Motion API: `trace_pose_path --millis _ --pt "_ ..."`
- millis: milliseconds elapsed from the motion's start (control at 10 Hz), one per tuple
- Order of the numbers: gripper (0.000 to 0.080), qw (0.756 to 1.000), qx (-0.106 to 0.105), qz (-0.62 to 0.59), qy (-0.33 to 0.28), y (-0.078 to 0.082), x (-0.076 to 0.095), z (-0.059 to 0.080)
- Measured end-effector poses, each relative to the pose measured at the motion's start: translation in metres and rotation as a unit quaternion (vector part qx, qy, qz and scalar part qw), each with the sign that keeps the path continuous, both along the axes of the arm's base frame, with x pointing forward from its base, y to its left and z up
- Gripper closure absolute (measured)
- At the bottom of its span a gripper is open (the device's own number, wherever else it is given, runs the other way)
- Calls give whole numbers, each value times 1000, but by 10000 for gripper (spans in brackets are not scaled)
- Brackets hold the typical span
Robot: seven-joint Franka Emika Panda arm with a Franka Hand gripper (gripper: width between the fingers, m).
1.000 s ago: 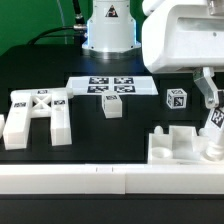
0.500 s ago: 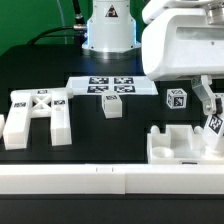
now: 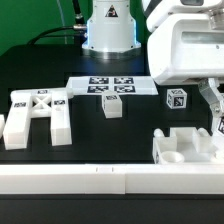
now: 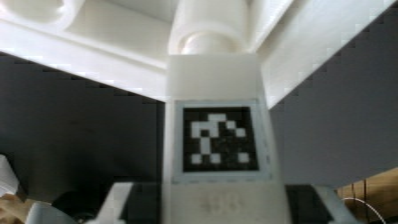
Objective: Assemble chair
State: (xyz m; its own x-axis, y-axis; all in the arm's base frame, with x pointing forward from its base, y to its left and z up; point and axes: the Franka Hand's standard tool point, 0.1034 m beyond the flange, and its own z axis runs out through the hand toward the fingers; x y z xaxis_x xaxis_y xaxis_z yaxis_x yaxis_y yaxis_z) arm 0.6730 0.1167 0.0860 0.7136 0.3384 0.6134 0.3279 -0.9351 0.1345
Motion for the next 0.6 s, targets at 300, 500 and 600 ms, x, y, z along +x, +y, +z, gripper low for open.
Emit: trace_pose_path --millis 300,500,600 --pt "397 1000 -4 5 -2 0 0 0" --pt "173 1000 -6 8 -2 0 0 0" --pt "156 1000 -7 9 -2 0 0 -1"
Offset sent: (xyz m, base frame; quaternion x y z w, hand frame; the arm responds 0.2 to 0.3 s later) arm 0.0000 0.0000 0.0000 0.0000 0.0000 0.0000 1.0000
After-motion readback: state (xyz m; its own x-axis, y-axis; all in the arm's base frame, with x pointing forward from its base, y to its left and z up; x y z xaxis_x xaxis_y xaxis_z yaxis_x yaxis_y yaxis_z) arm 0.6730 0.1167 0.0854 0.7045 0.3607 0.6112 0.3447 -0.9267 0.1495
